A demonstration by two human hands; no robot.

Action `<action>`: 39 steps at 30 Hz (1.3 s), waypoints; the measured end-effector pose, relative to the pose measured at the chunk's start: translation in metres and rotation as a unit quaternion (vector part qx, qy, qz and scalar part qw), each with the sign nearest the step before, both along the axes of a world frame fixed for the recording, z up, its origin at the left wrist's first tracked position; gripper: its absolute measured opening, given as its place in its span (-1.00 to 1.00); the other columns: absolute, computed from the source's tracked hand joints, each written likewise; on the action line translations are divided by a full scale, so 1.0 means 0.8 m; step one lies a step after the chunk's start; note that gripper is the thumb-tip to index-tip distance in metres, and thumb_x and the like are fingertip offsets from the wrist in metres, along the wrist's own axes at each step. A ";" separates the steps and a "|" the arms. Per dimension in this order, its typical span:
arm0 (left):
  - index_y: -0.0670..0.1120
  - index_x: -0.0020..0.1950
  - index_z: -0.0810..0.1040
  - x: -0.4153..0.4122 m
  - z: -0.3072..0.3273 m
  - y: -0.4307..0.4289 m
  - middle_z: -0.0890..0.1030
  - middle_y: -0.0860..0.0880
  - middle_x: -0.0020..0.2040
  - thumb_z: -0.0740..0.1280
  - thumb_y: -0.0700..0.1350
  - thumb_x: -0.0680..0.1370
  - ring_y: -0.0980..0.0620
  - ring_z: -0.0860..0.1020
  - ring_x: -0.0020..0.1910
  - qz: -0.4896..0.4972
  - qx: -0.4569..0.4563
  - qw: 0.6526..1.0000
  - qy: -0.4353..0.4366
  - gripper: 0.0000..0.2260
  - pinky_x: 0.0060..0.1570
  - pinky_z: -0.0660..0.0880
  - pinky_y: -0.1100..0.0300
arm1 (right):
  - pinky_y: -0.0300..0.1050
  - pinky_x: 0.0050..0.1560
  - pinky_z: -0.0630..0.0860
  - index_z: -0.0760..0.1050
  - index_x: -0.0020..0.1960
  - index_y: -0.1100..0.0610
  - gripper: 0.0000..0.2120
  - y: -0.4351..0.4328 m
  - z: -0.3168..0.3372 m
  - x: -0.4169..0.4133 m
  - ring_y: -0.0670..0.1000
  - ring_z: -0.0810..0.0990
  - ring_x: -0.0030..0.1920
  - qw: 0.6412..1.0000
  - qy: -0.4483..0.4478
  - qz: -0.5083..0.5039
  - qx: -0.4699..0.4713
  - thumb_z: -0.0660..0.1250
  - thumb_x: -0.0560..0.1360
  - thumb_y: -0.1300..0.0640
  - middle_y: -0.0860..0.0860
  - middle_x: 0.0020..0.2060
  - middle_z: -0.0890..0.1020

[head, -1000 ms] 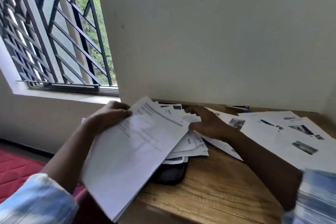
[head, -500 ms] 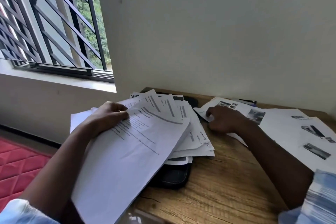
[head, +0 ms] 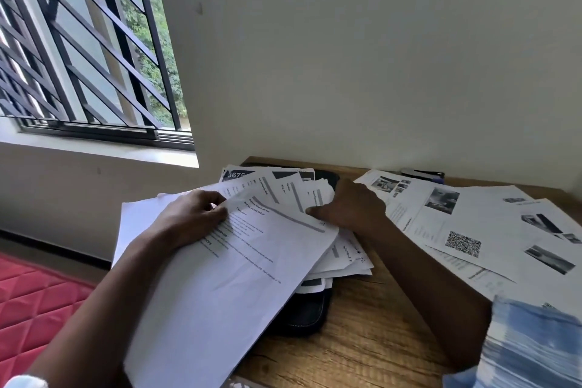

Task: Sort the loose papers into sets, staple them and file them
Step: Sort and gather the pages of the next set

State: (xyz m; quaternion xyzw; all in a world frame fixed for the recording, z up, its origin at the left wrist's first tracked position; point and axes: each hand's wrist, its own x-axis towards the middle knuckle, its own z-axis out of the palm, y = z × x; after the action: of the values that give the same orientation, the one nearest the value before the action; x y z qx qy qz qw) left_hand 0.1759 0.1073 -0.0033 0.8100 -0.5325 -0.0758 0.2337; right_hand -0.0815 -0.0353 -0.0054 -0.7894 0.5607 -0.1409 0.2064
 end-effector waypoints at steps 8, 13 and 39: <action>0.05 0.24 0.51 -0.021 -0.012 0.000 0.64 -0.10 0.13 0.12 0.04 0.64 -0.19 0.54 0.10 0.013 0.026 0.988 -0.150 -0.74 -0.05 0.42 0.02 | 0.11 0.17 0.64 0.68 0.10 0.25 -0.50 -0.010 0.009 0.002 0.13 0.72 0.01 0.936 -0.300 0.008 0.183 0.73 0.23 0.17 0.14 -0.01 0.74; -0.02 0.23 0.43 -0.031 -0.020 0.001 0.65 -0.15 0.04 0.08 0.05 0.66 -0.24 0.58 0.03 0.001 0.004 0.976 -0.218 -0.74 -0.12 0.39 0.01 | 0.09 0.00 0.69 0.63 0.14 0.29 -0.36 -0.008 0.011 0.009 0.16 0.74 -0.07 0.933 -0.305 -0.001 0.192 0.76 0.12 0.18 0.18 -0.02 0.73; 0.13 0.11 0.55 -0.033 -0.003 0.013 0.62 0.03 -0.09 0.20 0.02 0.60 -0.10 0.57 -0.05 -0.030 -0.083 0.992 -0.087 -0.84 -0.02 0.56 -0.02 | -0.03 0.12 0.61 0.64 0.13 -0.06 -0.57 0.009 -0.011 -0.026 -0.01 0.67 0.02 0.968 -0.248 0.027 0.016 0.67 0.30 0.08 -0.08 -0.05 0.70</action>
State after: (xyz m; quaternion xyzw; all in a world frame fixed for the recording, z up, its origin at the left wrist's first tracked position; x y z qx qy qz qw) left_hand 0.1496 0.1178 -0.0057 0.7751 -0.5790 0.0326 0.2506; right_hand -0.1023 -0.0284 -0.0139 -0.7411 0.4727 -0.3175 0.3557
